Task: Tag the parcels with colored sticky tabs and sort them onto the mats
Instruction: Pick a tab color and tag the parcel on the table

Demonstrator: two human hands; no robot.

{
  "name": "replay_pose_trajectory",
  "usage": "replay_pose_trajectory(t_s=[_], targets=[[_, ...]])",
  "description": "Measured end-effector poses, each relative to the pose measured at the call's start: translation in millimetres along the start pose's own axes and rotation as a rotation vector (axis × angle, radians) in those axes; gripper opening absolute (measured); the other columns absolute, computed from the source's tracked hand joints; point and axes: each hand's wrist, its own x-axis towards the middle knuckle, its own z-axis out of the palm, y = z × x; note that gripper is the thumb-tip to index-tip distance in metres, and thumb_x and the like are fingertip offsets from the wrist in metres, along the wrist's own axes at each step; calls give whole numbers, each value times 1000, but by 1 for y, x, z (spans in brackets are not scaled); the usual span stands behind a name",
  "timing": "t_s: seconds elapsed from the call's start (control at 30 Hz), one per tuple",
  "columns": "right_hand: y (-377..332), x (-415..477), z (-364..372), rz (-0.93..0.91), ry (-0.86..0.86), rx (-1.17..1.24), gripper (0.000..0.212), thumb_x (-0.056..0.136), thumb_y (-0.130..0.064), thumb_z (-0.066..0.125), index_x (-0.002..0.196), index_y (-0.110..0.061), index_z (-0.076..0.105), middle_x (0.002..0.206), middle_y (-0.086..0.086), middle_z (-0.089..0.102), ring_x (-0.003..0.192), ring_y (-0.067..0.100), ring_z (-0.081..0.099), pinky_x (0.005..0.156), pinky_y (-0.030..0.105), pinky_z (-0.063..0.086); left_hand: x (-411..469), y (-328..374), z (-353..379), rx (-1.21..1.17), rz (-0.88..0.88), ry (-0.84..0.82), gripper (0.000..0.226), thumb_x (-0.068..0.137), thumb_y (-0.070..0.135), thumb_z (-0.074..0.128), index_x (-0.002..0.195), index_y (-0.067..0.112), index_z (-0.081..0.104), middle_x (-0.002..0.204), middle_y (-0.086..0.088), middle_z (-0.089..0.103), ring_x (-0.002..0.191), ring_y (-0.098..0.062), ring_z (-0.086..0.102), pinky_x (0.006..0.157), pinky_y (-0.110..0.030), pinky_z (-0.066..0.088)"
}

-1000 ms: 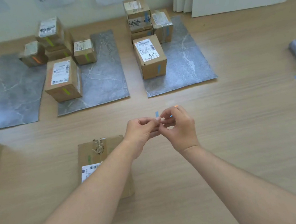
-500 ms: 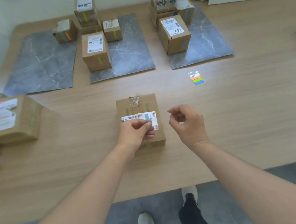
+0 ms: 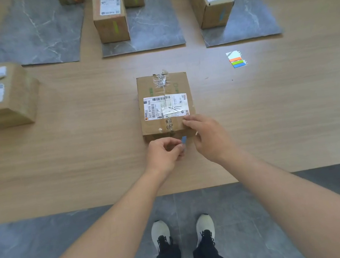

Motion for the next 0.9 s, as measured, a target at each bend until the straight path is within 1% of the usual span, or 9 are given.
replay_pose_trajectory(t_s=[0.1, 0.17, 0.27, 0.37, 0.47, 0.57, 0.73, 0.83, 0.9], targets=[[2, 3, 5, -44, -1, -61, 47, 77, 7, 66, 123, -3, 71, 133, 12, 66, 117, 38, 63, 94, 44, 55, 6, -10, 18, -14, -2, 78, 7, 87, 3, 72, 81, 6, 74, 72, -17, 72, 63, -23, 67, 75, -49, 62], [2, 4, 8, -39, -13, -94, 42, 75, 1, 72, 117, -4, 74, 126, 11, 69, 111, 39, 64, 86, 42, 57, 8, -14, 26, -8, 9, 127, 13, 88, 6, 72, 75, 10, 74, 69, -14, 72, 61, -22, 65, 75, -49, 60], [1, 9, 7, -34, 7, -146, 34, 74, -6, 78, 108, -6, 77, 116, 7, 71, 103, 36, 63, 77, 34, 50, 12, -16, 31, -21, 10, 177, 14, 88, 6, 71, 75, 11, 75, 68, -10, 73, 60, -21, 66, 76, -48, 60], [3, 11, 7, -37, 22, -155, 28, 76, -12, 78, 104, -8, 78, 112, 5, 71, 102, 34, 62, 73, 32, 48, 16, -14, 32, -46, 6, 217, 13, 87, 9, 72, 76, 14, 76, 68, -5, 74, 64, -26, 71, 76, -48, 61], [7, 12, 12, -59, 84, -157, 20, 78, -11, 80, 98, -9, 80, 106, 4, 72, 97, 34, 63, 69, 32, 47, 17, -15, 34, -69, 5, 221, 18, 87, 7, 71, 73, 18, 75, 65, -5, 73, 61, -23, 70, 75, -50, 61], [10, 15, 17, -53, 135, -171, 16, 74, -7, 82, 90, -9, 79, 98, 4, 72, 90, 34, 62, 64, 28, 39, 17, -17, 33, -84, 1, 216, 16, 85, 10, 71, 71, 17, 75, 65, -6, 73, 60, -23, 68, 75, -53, 60], [12, 13, 27, -113, 242, -170, 16, 69, -3, 85, 79, -8, 73, 87, 4, 71, 75, 32, 59, 53, 27, 42, 17, -16, 30, -59, -13, 202, 11, 84, 12, 75, 73, 16, 77, 65, -6, 73, 61, -23, 69, 75, -52, 61], [13, 17, 33, -80, 263, -200, 29, 57, -2, 88, 74, -10, 66, 84, 1, 67, 73, 29, 54, 52, 25, 37, 16, -19, 16, 20, -61, 221, 9, 82, 12, 74, 75, 18, 76, 65, -5, 74, 65, -24, 73, 75, -48, 61], [13, 20, 38, -91, 293, -238, 38, 49, 3, 86, 73, -10, 59, 82, 3, 63, 72, 28, 51, 54, 28, 37, 12, -18, 0, 88, -83, 298, 9, 79, 14, 68, 74, 20, 73, 66, -2, 74, 63, -22, 74, 71, -42, 62]])
